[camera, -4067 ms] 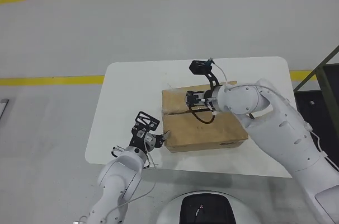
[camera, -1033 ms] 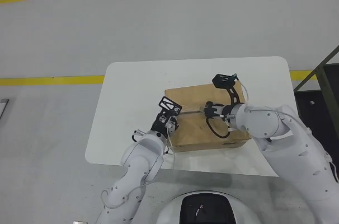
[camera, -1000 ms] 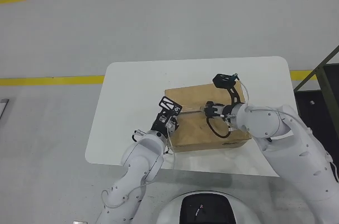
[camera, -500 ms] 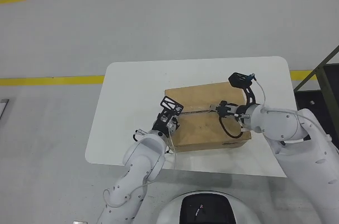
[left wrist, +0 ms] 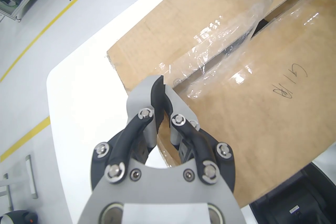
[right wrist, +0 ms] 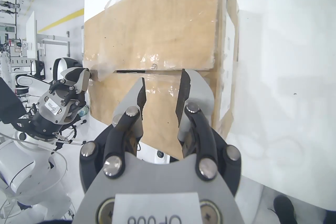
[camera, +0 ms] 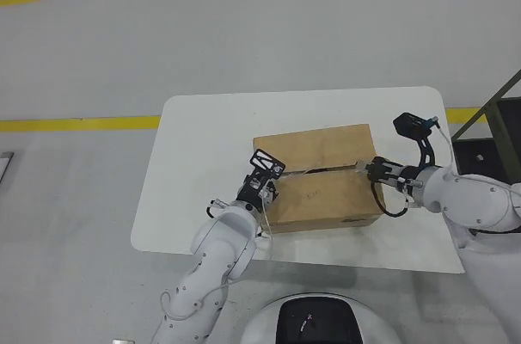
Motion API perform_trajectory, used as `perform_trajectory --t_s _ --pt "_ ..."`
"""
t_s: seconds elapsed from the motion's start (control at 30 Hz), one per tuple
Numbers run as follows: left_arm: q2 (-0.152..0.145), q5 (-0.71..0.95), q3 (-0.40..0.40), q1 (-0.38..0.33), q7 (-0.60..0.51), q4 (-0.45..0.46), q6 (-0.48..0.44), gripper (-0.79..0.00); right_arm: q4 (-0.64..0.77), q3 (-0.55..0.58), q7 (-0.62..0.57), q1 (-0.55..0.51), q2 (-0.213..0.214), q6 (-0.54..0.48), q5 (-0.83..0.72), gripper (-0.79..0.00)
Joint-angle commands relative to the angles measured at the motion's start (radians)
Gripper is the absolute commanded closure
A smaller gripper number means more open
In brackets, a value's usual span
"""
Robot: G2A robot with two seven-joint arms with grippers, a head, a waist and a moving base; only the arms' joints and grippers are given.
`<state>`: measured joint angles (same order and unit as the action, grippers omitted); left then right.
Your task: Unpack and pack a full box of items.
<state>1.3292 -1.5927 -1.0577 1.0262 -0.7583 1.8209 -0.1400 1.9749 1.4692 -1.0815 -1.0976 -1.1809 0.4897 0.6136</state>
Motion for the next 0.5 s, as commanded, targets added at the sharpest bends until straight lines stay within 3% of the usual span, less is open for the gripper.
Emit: perform_trajectory --t_s 0.0,0.1,0.13,0.17,0.2,0.47 --pt "0.001 0.000 0.000 0.000 -0.001 0.002 -0.002 0.000 0.023 0.031 -0.002 -0.019 0.005 0.008 0.003 -0.302" --pt "0.003 -0.001 0.001 0.002 -0.003 0.004 -0.005 0.000 0.048 0.080 0.035 -0.041 0.005 0.018 -0.052 -0.357" --pt "0.003 -0.002 0.001 0.003 -0.003 0.005 -0.006 0.000 0.046 0.094 0.051 -0.048 0.006 0.012 -0.066 -0.489" --pt "0.004 -0.002 0.002 0.004 -0.005 0.006 -0.007 0.000 0.042 0.106 0.065 -0.052 0.006 0.001 -0.080 -0.699" --pt "0.005 -0.002 0.003 0.005 -0.005 0.008 -0.008 0.000 0.039 0.117 0.079 -0.054 0.006 -0.009 -0.107 -0.785" --pt "0.010 -0.010 0.010 0.003 -0.007 0.015 -0.018 0.000 -0.036 0.115 0.112 0.009 0.011 -0.103 -0.170 -0.785"
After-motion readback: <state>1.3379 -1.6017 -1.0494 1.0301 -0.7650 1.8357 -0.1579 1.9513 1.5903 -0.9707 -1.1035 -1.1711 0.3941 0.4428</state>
